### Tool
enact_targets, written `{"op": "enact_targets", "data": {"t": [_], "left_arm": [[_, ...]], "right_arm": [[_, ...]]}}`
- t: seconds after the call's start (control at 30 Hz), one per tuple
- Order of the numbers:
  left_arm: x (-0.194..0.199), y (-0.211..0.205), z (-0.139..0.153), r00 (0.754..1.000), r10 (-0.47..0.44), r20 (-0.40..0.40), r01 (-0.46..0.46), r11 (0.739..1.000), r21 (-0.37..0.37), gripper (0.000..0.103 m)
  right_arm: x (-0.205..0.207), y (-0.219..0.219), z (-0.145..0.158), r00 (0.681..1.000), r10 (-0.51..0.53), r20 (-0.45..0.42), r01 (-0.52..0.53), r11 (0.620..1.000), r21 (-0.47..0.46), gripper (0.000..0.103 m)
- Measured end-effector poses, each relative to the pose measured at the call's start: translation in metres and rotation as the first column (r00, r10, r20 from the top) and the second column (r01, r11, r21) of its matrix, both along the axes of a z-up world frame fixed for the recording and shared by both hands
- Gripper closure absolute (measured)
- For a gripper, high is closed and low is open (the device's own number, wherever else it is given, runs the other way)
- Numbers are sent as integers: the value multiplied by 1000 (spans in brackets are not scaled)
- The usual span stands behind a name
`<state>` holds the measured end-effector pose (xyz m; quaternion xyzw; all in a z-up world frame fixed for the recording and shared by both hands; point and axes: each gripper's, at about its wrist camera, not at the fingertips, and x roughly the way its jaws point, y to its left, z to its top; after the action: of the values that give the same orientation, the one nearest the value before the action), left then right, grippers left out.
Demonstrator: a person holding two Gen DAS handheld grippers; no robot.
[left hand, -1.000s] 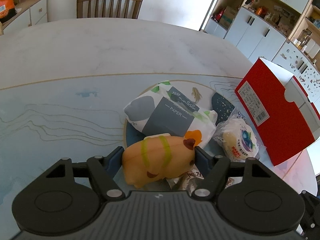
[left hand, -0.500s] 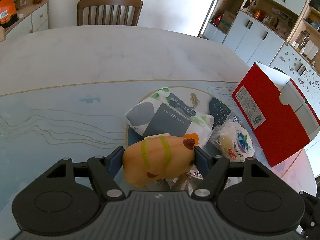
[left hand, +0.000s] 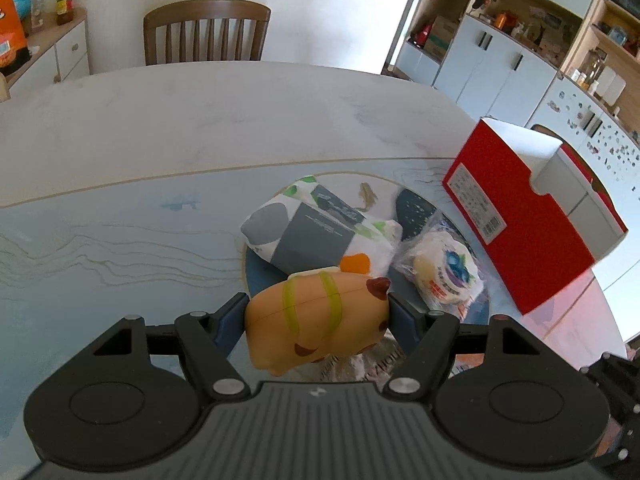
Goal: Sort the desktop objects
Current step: 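Carry the orange pig with the left tool while the right tool carries the blue packet to the box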
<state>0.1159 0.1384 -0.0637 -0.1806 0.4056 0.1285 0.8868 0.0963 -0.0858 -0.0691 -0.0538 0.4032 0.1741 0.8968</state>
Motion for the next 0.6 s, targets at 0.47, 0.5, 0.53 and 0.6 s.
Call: {"op": "enact_targets", "data": {"t": [0.47,0.5,0.53,0.6], "left_arm": [[-14,-30,33,997,-79,14,80,997,-7,30],[-14,-32,34,996,-84,14,84,996,-7,30],[-13,-35,36,996,-89,15,89,996,-8,30],[-12,-40,40,995,-103,18,103,995,-7,30]], "right_arm": [[-5,-28,38,998,-50,22,49,996,69,37],[-5,-30,40,998,-52,22,50,996,73,37],[-5,-32,42,998,-55,22,53,996,76,37],[-5,-37,47,998,-59,23,57,995,85,37]]}}
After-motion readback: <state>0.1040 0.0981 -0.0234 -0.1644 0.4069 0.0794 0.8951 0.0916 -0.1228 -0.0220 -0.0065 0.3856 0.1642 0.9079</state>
